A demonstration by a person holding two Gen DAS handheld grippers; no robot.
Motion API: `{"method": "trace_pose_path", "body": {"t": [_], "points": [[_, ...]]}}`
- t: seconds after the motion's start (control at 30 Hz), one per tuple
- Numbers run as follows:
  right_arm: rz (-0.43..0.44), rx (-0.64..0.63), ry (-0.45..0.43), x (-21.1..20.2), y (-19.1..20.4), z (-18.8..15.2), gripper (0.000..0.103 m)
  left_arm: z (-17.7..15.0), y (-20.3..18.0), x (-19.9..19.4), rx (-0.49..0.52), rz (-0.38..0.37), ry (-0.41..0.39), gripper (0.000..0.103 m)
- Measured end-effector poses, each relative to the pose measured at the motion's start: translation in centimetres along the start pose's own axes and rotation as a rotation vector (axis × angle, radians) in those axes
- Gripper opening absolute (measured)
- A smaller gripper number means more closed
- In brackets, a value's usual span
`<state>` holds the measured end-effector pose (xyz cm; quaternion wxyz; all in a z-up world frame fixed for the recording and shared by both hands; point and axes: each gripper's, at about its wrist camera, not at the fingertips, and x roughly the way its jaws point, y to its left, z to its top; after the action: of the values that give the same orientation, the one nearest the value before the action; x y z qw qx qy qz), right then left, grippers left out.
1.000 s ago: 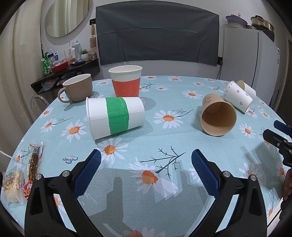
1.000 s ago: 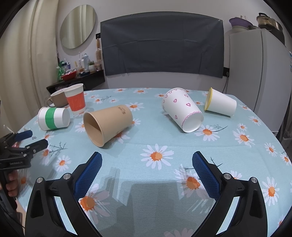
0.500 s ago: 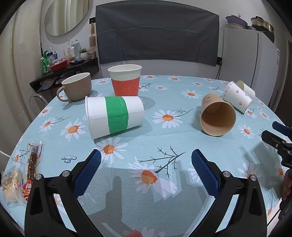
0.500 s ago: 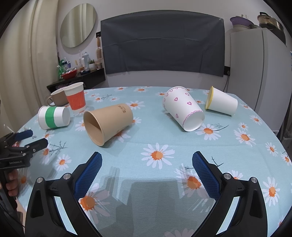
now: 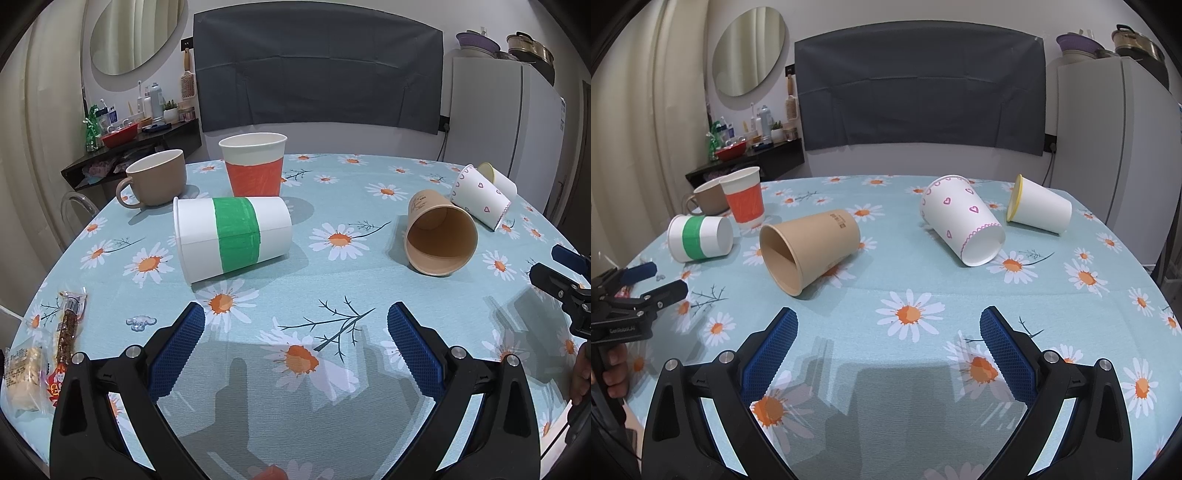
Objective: Flip cup upside down
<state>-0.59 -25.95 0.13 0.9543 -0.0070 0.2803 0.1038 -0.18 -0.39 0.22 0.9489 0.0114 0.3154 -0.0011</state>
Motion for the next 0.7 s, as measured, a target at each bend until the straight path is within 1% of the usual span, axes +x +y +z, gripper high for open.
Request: {"method": "trace_pose_path", "body": {"t": [0.43, 0.7], "points": [[-0.006, 0.005, 0.004, 0.00, -0.04, -0.04, 0.095, -0.05, 0.07, -0.25, 0.002, 0.002, -0.013, 0.097], [0.000, -0.001, 0.022, 0.27, 0.00, 0.22, 0.095, 0.00, 0.10, -0.29, -0.001, -0.004, -0.014, 0.097]]}}
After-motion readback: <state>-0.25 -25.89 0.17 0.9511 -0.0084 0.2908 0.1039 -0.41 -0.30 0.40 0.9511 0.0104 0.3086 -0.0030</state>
